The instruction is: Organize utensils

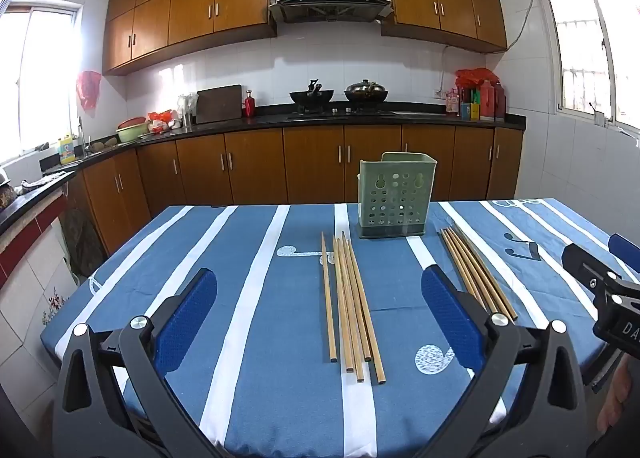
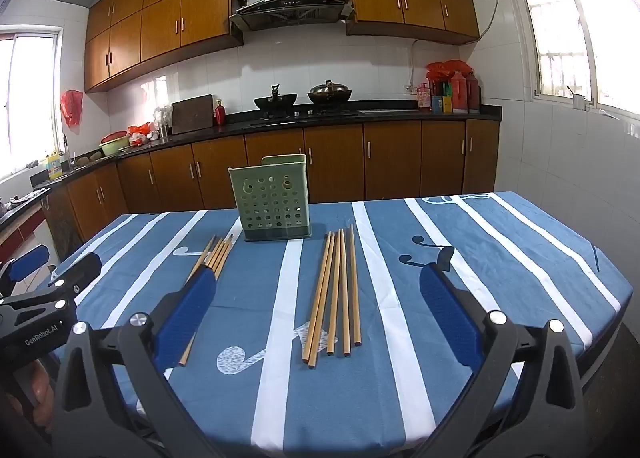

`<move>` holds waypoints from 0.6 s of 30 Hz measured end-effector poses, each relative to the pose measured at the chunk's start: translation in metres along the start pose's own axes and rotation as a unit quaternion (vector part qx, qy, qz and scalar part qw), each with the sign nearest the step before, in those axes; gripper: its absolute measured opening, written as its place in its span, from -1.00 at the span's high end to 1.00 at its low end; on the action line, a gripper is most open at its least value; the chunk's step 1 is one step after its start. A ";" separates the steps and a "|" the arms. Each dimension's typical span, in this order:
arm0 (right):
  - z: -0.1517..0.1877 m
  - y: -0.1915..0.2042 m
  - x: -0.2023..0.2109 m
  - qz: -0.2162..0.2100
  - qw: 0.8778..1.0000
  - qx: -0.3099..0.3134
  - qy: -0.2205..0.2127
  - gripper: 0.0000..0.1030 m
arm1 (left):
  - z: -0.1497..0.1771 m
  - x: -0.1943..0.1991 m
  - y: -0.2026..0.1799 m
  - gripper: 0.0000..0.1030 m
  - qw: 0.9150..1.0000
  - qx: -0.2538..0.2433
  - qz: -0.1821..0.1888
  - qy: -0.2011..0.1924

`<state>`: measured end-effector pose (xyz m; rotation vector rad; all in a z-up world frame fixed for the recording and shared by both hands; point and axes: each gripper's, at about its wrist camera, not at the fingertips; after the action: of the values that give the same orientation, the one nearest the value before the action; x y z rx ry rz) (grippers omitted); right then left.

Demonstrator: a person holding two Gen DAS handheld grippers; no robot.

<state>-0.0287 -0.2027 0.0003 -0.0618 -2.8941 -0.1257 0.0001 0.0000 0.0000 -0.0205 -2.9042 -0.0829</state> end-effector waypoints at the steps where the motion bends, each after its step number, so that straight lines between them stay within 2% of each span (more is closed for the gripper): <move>1: 0.000 0.000 0.000 0.000 1.000 0.000 0.000 -0.93 | 0.000 0.000 0.000 -0.97 1.000 0.000 0.000 0.000; 18: 0.000 0.000 0.000 -0.001 1.000 -0.001 0.000 -0.93 | 0.000 0.000 0.000 -0.97 1.000 0.002 0.001 0.000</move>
<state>-0.0284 -0.2025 0.0002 -0.0598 -2.8933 -0.1294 0.0002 0.0001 -0.0001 -0.0240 -2.9036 -0.0774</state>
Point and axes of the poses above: each gripper's, at about its wrist camera, not at the fingertips, and x roughly against the way its jaws point, y to its left, z to its underside, and after that the axes turned 8 degrees about -y, right-handed
